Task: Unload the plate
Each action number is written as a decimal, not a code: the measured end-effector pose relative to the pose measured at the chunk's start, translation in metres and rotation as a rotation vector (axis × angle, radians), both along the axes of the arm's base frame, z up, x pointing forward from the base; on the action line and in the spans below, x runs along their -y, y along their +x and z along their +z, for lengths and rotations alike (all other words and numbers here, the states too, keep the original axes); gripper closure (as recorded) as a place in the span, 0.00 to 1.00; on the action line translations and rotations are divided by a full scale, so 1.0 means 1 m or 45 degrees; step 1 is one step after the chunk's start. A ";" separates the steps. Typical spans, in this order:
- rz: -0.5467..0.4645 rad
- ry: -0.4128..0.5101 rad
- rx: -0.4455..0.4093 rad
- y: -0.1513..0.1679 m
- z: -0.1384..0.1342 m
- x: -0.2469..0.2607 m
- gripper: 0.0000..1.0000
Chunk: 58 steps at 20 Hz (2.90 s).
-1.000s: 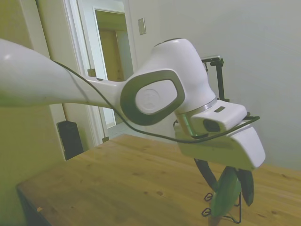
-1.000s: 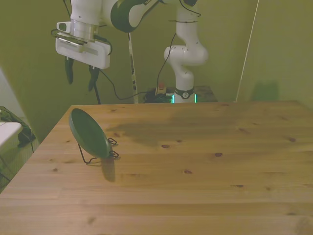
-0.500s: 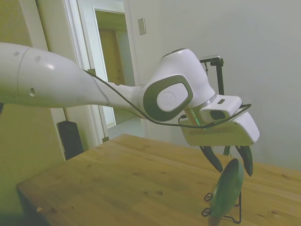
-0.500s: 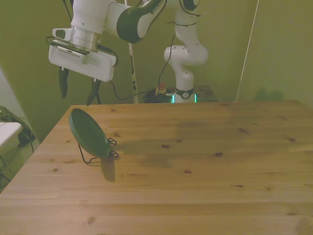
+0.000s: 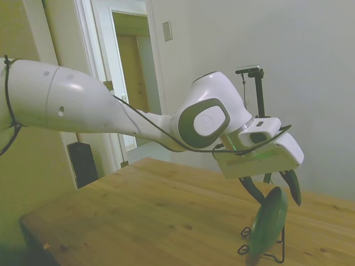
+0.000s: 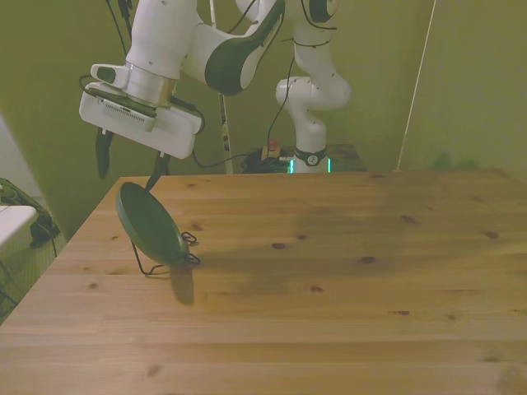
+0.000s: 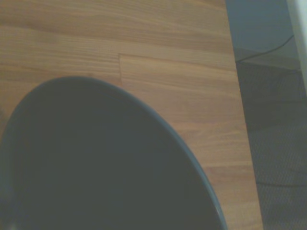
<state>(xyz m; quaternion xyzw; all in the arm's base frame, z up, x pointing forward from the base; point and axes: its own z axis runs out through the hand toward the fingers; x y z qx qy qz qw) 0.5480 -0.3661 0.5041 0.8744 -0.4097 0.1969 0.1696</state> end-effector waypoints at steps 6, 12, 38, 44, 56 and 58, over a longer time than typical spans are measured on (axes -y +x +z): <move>0.026 -0.041 0.015 0.003 -0.009 -0.007 1.00; 0.029 -0.058 0.013 -0.002 -0.011 -0.005 1.00; 0.021 -0.063 0.019 -0.007 -0.015 0.001 1.00; 0.036 -0.089 0.056 0.001 0.003 -0.003 1.00; 0.062 0.026 0.242 0.047 0.084 -0.062 1.00; 0.061 0.159 0.309 0.061 0.083 -0.080 1.00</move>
